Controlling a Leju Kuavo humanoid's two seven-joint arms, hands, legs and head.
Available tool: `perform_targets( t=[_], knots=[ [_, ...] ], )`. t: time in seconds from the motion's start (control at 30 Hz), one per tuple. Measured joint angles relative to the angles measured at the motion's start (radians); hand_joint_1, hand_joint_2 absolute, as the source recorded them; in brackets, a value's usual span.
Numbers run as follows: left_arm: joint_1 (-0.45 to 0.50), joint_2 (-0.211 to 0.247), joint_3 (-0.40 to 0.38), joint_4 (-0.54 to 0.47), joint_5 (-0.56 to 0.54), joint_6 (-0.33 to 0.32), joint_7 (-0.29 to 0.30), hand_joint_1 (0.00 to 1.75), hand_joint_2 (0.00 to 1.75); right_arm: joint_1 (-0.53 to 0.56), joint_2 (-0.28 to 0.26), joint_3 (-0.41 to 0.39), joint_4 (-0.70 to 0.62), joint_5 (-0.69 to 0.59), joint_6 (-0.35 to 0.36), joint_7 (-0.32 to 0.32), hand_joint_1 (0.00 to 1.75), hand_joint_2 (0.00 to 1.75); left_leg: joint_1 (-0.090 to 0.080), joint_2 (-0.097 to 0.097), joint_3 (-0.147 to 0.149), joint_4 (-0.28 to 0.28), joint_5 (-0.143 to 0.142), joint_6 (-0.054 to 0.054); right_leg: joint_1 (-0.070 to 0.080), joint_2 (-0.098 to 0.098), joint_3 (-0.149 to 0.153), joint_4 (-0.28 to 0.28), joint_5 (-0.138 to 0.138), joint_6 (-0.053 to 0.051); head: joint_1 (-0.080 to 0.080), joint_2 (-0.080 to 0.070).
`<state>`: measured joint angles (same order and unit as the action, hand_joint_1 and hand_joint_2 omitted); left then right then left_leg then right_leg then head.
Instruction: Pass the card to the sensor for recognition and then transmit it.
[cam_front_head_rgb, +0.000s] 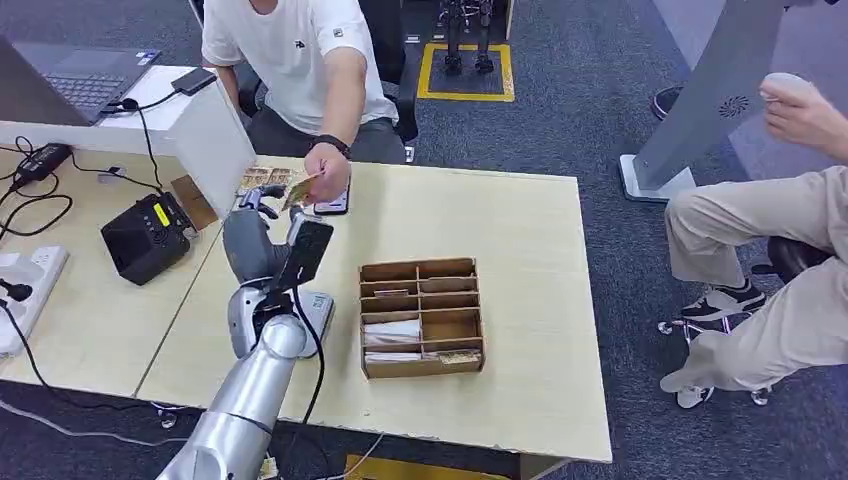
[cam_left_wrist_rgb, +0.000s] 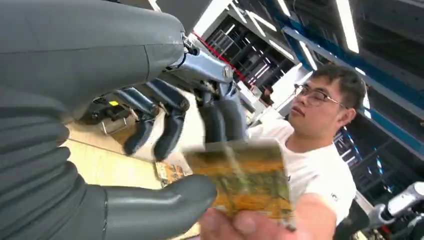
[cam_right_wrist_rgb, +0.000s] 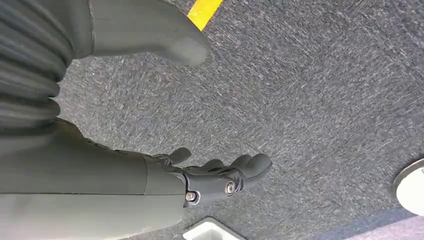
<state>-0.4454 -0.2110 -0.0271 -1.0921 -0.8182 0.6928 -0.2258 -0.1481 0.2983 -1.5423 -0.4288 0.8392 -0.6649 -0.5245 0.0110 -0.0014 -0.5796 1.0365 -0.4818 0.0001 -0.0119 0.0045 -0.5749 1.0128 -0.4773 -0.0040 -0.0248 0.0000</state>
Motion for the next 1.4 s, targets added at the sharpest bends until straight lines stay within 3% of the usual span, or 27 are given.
perform_targets(
  t=[0.13,0.37,0.7,0.83,0.93,1.07,1.23,1.4],
  knots=[
    [0.001,0.000,-0.010,0.006,0.015,0.004,-0.011,0.00,1.75,0.000,0.000,0.000,0.000,0.000,0.000,0.001,0.00,1.75,0.000,0.000,0.000,0.000,0.000,0.000,0.000,0.000,0.000,0.000,0.000,0.000,0.000,0.000],
    [0.046,-0.002,-0.017,-0.032,0.073,0.006,-0.098,0.00,1.75,0.001,0.000,0.000,-0.004,-0.009,0.000,0.015,0.00,1.75,0.000,0.000,0.000,0.000,0.000,0.000,0.000,0.000,0.000,0.000,0.000,0.000,0.000,0.000],
    [0.238,-0.035,-0.078,-0.272,0.170,0.006,-0.270,0.00,1.75,0.005,0.005,0.000,-0.040,-0.043,0.000,0.028,0.00,1.75,0.000,0.000,-0.001,0.000,0.000,0.000,0.000,0.000,-0.001,0.000,0.000,0.000,0.000,0.000],
    [0.317,-0.043,-0.119,-0.362,0.170,0.006,-0.307,0.00,1.75,0.006,0.007,-0.001,-0.055,-0.059,0.000,0.035,0.00,1.75,0.000,0.000,-0.001,0.000,-0.001,0.000,0.000,0.000,-0.001,0.000,-0.001,0.000,0.000,0.000],
    [0.367,-0.043,-0.153,-0.417,0.099,0.006,-0.330,0.00,1.75,0.007,0.008,-0.001,-0.060,-0.058,0.000,0.031,0.00,1.75,0.000,0.000,-0.001,0.000,-0.001,0.000,0.000,0.000,-0.001,0.000,-0.001,0.000,0.000,0.000],
    [0.397,-0.029,-0.202,-0.441,-0.009,0.000,-0.267,0.00,1.75,0.006,0.007,-0.001,-0.060,-0.063,0.000,0.027,0.00,1.75,0.000,0.000,-0.001,0.000,-0.001,0.000,0.000,0.000,-0.001,0.000,-0.001,0.000,0.000,0.000],
    [0.393,0.040,-0.298,-0.450,-0.387,-0.014,-0.019,0.00,1.75,0.006,0.005,-0.001,-0.049,-0.078,0.000,-0.002,0.00,1.75,0.000,0.000,-0.001,0.000,-0.001,0.000,0.000,0.000,-0.001,0.000,-0.001,0.000,0.000,0.000],
    [0.359,0.103,-0.381,-0.453,-0.554,-0.078,0.115,0.00,1.75,0.006,0.002,-0.001,-0.037,-0.077,0.000,-0.006,0.00,1.75,0.000,0.000,-0.001,0.000,-0.001,0.000,0.000,0.000,-0.001,0.000,-0.001,0.000,0.000,0.000]
  ],
)
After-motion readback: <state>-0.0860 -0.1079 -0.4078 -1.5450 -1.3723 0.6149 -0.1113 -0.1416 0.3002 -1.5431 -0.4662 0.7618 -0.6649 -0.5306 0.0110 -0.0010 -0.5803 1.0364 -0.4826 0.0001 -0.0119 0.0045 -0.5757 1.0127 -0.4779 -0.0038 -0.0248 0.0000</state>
